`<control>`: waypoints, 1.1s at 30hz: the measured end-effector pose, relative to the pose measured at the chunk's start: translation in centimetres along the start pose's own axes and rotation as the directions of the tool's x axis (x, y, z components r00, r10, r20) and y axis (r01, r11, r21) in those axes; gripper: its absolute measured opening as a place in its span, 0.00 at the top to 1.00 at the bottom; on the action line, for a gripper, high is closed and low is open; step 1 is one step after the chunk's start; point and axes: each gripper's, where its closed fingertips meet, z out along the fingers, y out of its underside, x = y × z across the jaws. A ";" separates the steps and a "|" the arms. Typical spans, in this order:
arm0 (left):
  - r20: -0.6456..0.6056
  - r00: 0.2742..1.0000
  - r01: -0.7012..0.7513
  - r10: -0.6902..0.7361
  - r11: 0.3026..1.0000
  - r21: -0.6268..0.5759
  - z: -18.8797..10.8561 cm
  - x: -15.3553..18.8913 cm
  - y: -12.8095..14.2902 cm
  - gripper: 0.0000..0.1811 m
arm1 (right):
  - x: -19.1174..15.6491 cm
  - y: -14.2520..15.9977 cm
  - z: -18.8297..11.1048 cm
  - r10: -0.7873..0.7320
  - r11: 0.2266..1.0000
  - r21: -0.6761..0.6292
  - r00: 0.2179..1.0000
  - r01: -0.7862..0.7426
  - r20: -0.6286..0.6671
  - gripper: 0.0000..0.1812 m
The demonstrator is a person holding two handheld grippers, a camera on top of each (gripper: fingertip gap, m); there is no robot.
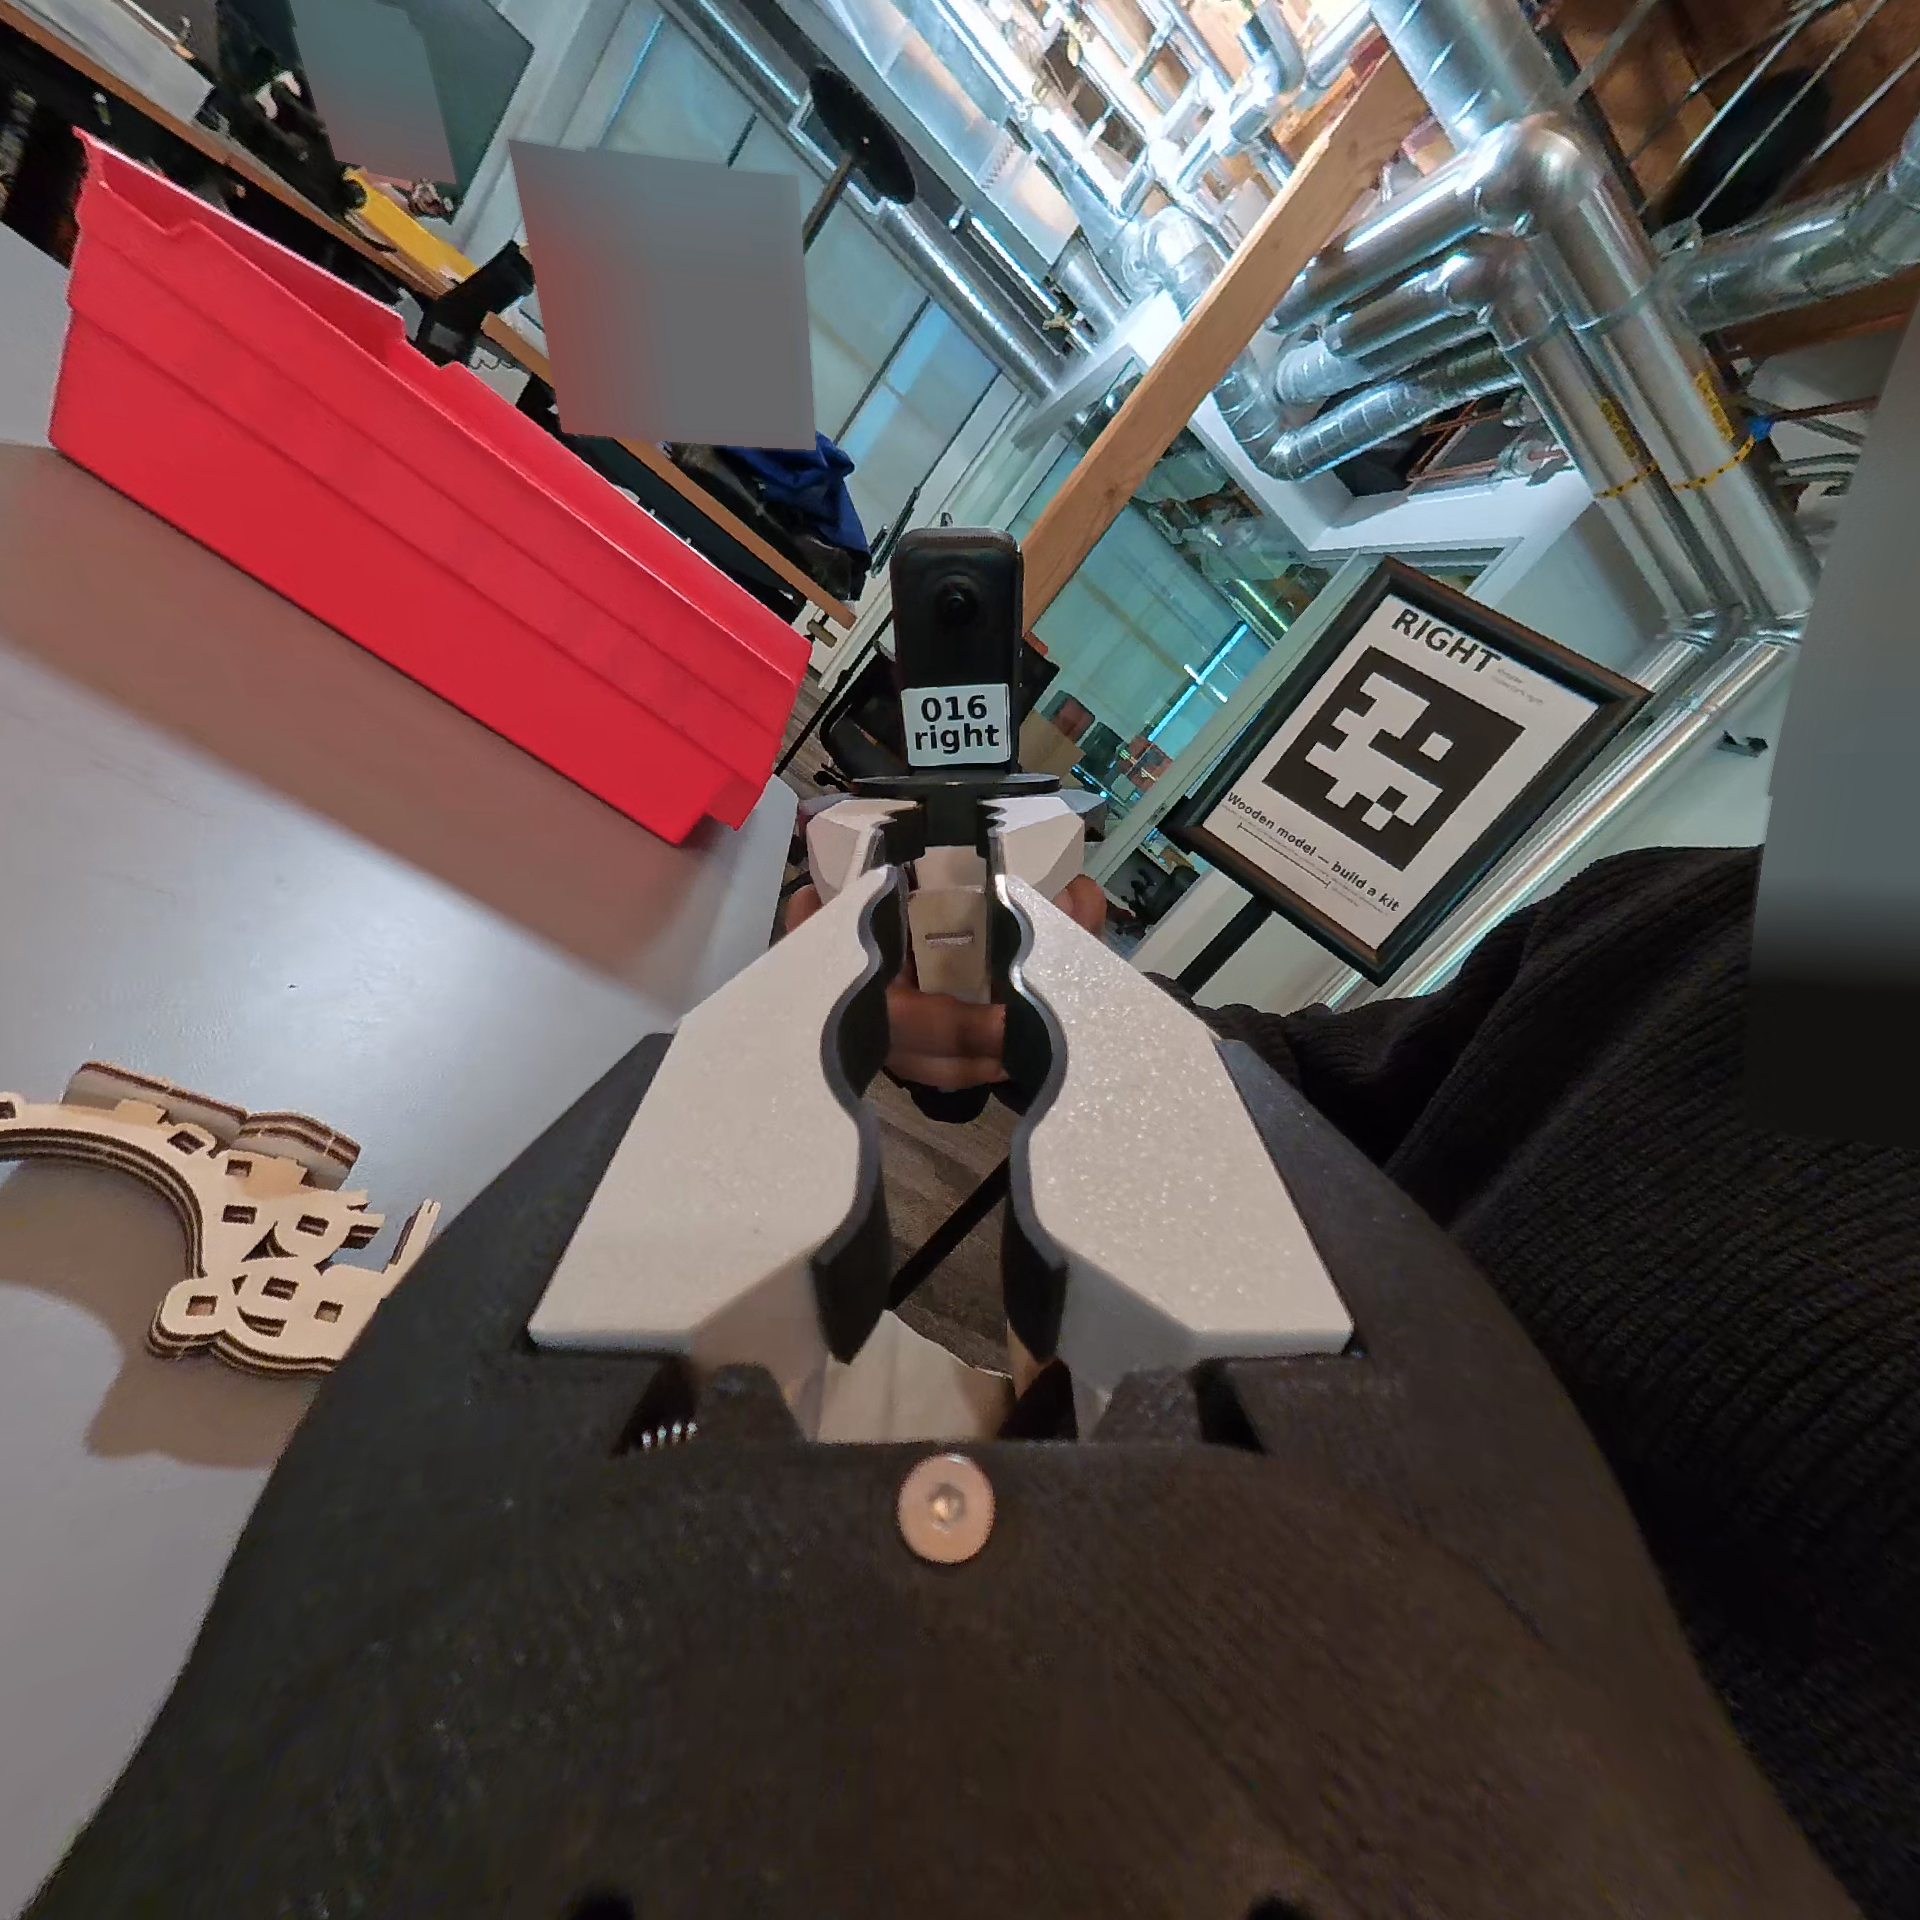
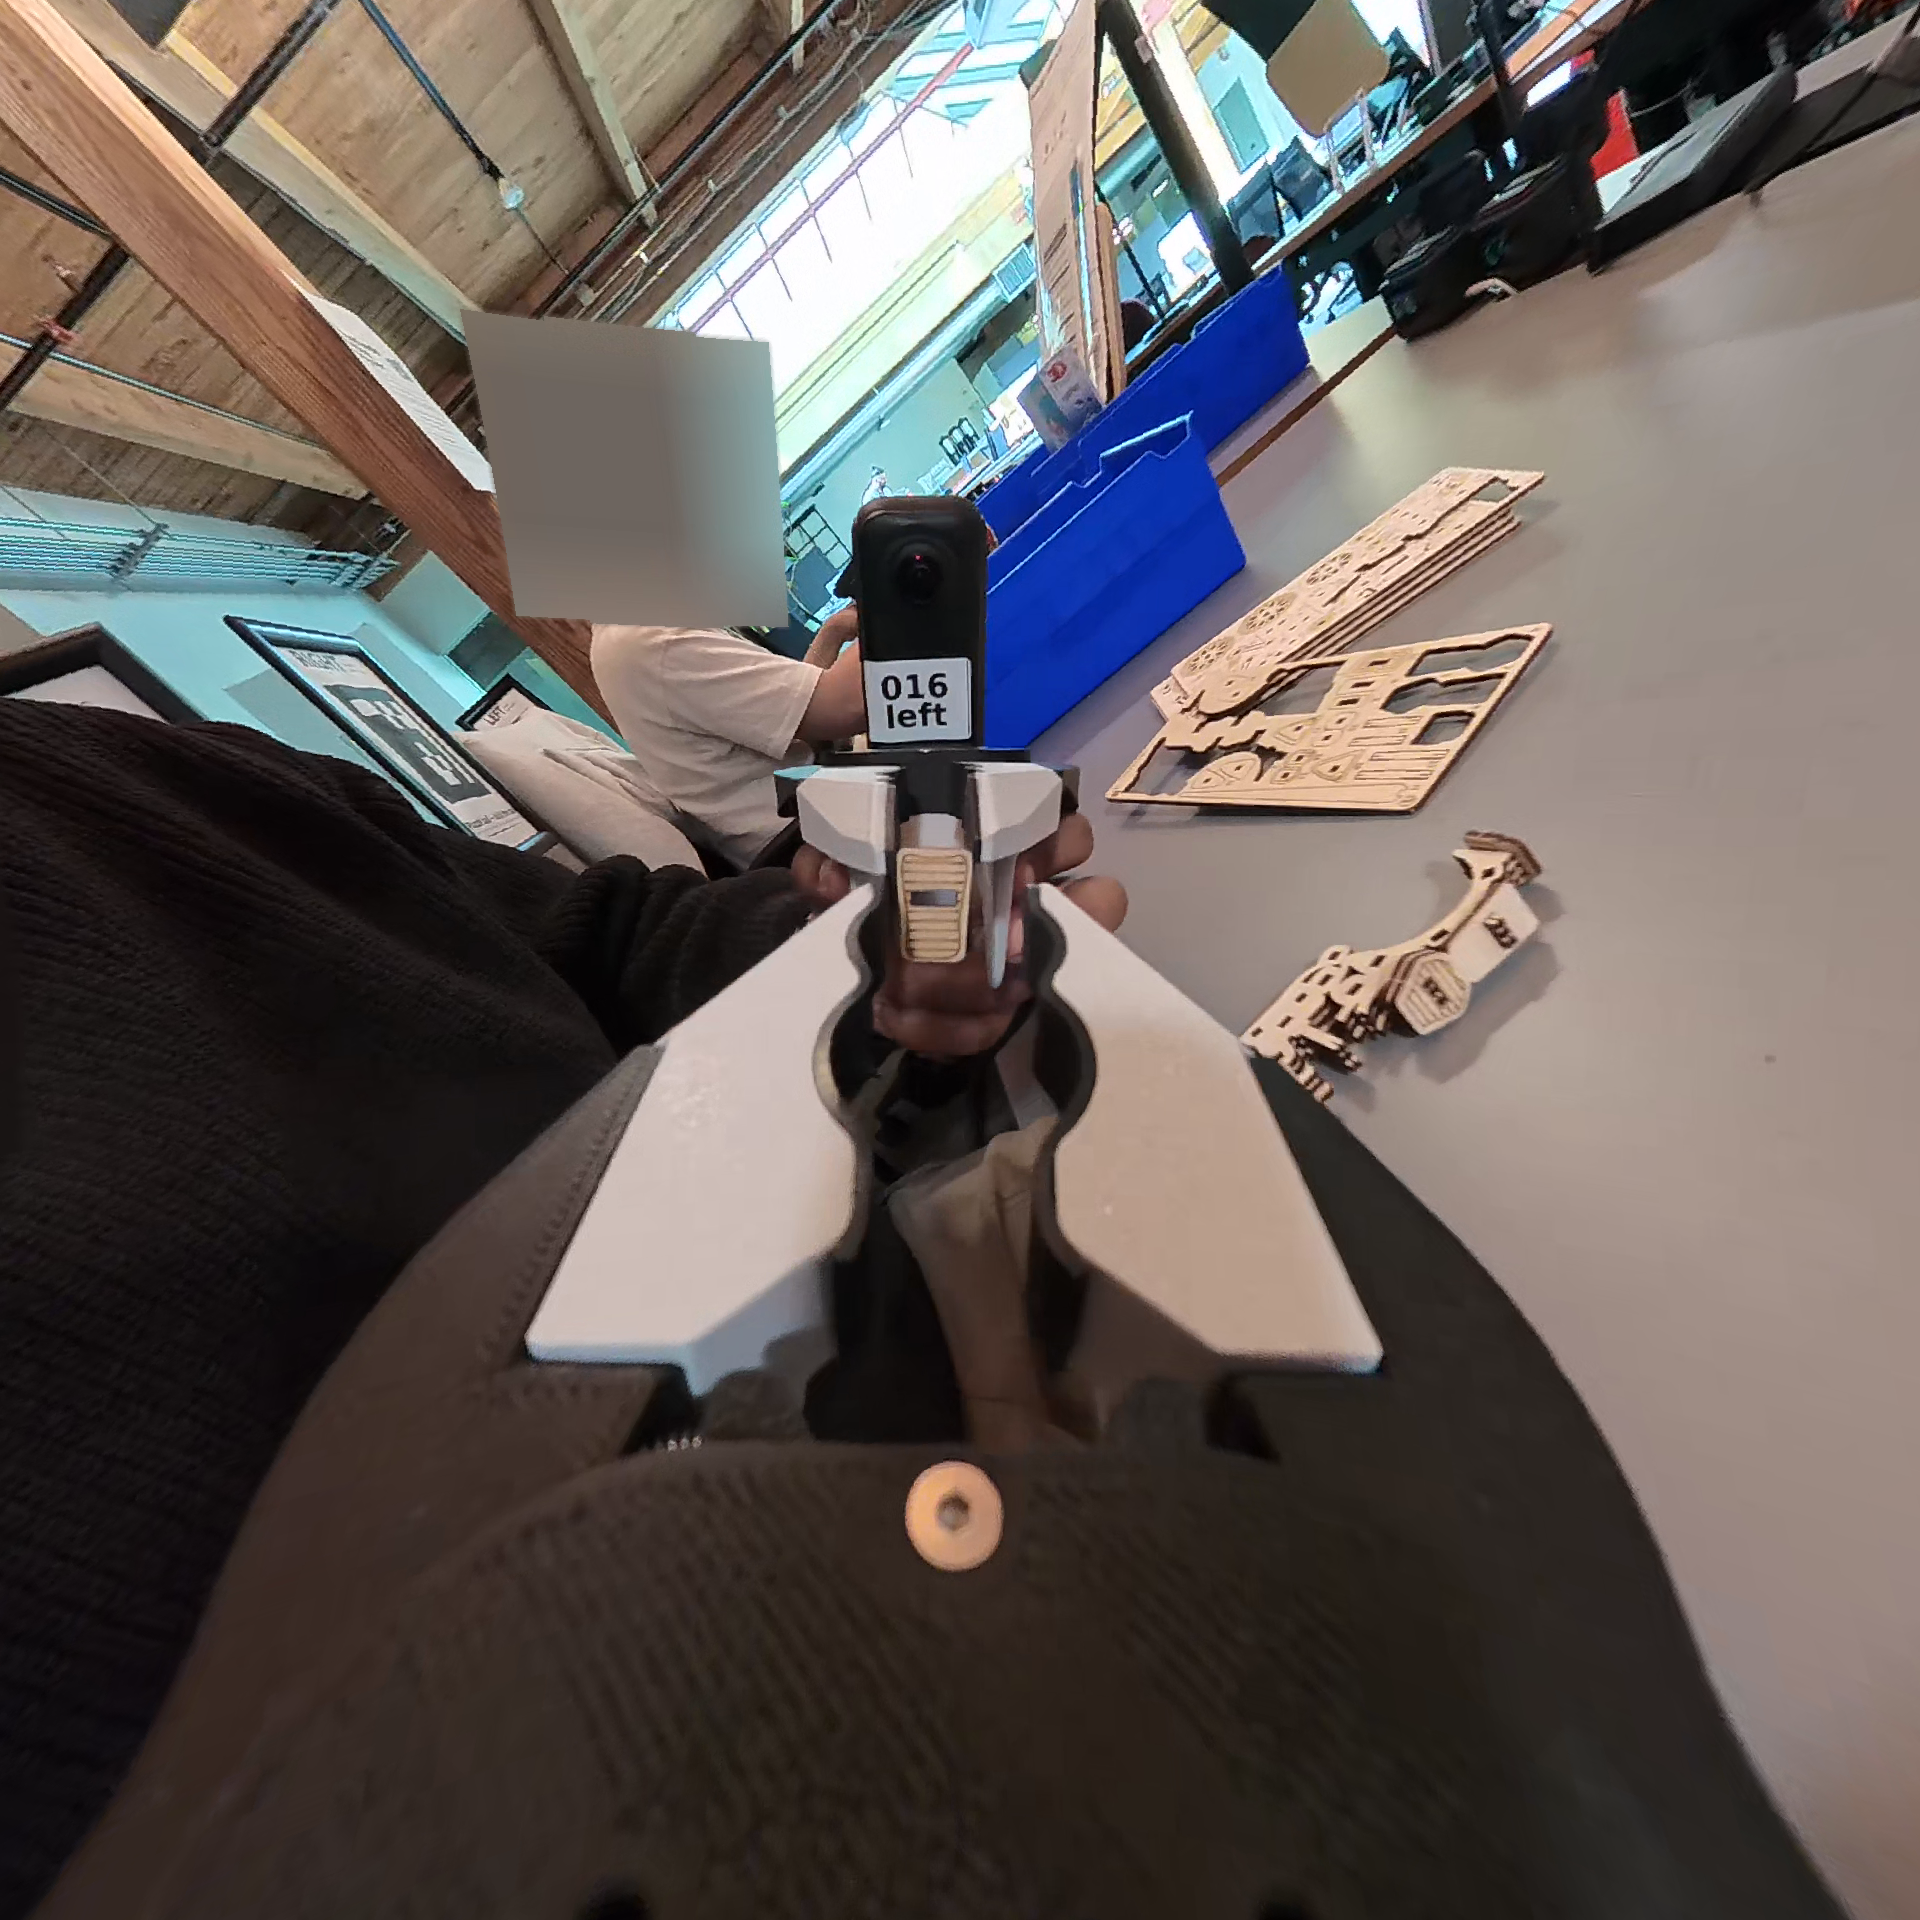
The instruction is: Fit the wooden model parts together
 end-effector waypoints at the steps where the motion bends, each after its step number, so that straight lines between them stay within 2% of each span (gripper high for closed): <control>1: 0.000 1.000 0.001 -0.001 1.000 -0.004 0.0 0.0 0.1 0.93 | 0.0 0.1 0.1 0.001 1.000 -0.004 1.000 -0.001 0.000 0.86; 5: 0.004 1.000 0.003 -0.003 1.000 -0.008 0.1 -0.1 0.1 0.93 | -0.1 0.5 0.4 -0.004 1.000 -0.026 1.000 0.004 0.005 0.87; 10: 0.006 1.000 0.015 -0.015 1.000 -0.010 0.0 -0.2 0.1 0.93 | -0.3 0.8 0.5 -0.011 0.999 -0.041 1.000 0.011 0.006 0.93; 26: 0.004 1.000 0.016 -0.016 1.000 -0.008 0.1 -0.1 0.2 0.92 | -0.3 0.8 0.4 -0.018 0.998 -0.053 1.000 0.018 0.002 0.93; 31: 0.067 0.997 -0.028 0.028 1.000 0.003 -0.8 -1.3 -0.6 0.91 | 0.7 -0.5 -0.6 -0.012 1.000 0.003 0.998 0.013 -0.061 0.93; 33: 0.130 0.991 -0.032 0.030 0.999 0.014 -1.5 -2.5 -1.3 0.93 | 1.5 -1.2 -1.4 0.007 0.999 0.036 0.995 -0.003 -0.095 0.93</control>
